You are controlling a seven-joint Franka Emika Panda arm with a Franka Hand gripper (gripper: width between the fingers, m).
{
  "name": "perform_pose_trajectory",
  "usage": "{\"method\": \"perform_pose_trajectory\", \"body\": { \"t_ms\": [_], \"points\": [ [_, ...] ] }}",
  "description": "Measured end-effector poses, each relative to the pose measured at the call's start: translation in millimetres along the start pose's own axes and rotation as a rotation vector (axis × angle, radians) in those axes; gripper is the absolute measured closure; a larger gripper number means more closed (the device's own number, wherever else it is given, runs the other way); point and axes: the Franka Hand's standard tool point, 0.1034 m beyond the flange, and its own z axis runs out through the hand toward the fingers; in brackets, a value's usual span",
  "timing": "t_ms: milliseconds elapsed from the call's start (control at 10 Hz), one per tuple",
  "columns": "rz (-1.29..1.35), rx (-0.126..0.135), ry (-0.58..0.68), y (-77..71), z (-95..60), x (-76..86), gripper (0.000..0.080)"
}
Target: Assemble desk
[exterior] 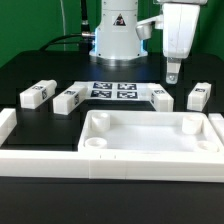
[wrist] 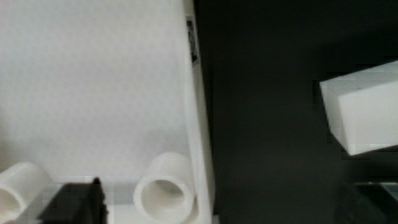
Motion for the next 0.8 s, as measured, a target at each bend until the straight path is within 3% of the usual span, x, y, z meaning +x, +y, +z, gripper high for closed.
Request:
{"method": "perform_pose_trajectory", "body": {
  "t_ms": [200,300,500,800],
  "points": [
    [0.003,0.001,0.0,-0.3,0.7,-0.8,0.015],
    [0.097,-0.005,0.009,-8.1,1.0,-3.1,0.015],
    [0.24,0.01,0.007,-27.1,-1.1,3.9,0.015],
    [0.304,0.02,0.004,-28.9,-1.9,8.6,0.015]
  ]
}}
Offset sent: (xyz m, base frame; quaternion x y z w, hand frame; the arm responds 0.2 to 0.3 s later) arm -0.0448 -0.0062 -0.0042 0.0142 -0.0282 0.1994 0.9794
